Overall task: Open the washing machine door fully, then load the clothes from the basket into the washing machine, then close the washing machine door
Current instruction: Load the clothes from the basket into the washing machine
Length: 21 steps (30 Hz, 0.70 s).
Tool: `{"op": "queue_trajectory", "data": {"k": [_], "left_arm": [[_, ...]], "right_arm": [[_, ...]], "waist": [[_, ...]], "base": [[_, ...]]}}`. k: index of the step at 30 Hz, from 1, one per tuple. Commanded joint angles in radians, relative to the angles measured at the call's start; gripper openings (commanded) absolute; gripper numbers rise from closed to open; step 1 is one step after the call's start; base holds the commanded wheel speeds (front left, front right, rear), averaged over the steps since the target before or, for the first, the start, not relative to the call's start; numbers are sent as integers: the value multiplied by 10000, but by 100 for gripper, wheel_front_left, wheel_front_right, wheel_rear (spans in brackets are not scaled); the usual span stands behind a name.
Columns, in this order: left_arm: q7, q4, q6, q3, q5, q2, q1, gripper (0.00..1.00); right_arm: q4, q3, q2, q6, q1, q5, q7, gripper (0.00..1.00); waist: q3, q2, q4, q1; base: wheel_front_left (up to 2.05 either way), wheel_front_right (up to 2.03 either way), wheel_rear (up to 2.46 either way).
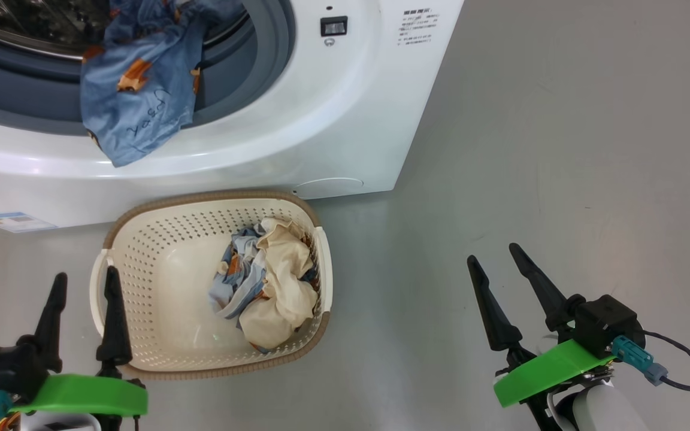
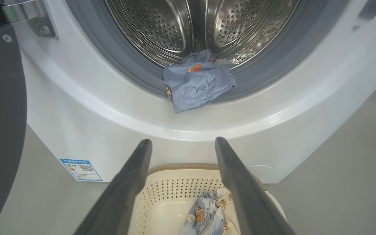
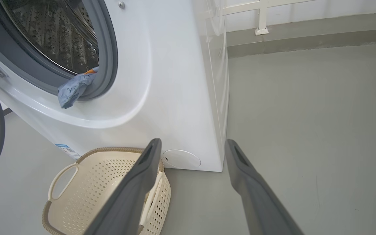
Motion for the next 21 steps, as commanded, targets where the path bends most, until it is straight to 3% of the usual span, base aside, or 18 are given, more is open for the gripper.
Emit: {"op": "queue_trajectory", "data": {"k": [1,21], "left_arm": [[-34,-187,94,260,152,186,41,100],[75,521,311,-106,504,464,75,100]], "right_arm": [[-204,227,20,16,150,-15,-48,100],[-197,202,33,16,202,-66,-48,100]], "waist": [[-1,-1,-6,0],[-12,-1,-66,0]], "base": [[0,0,0],[0,0,0]]}}
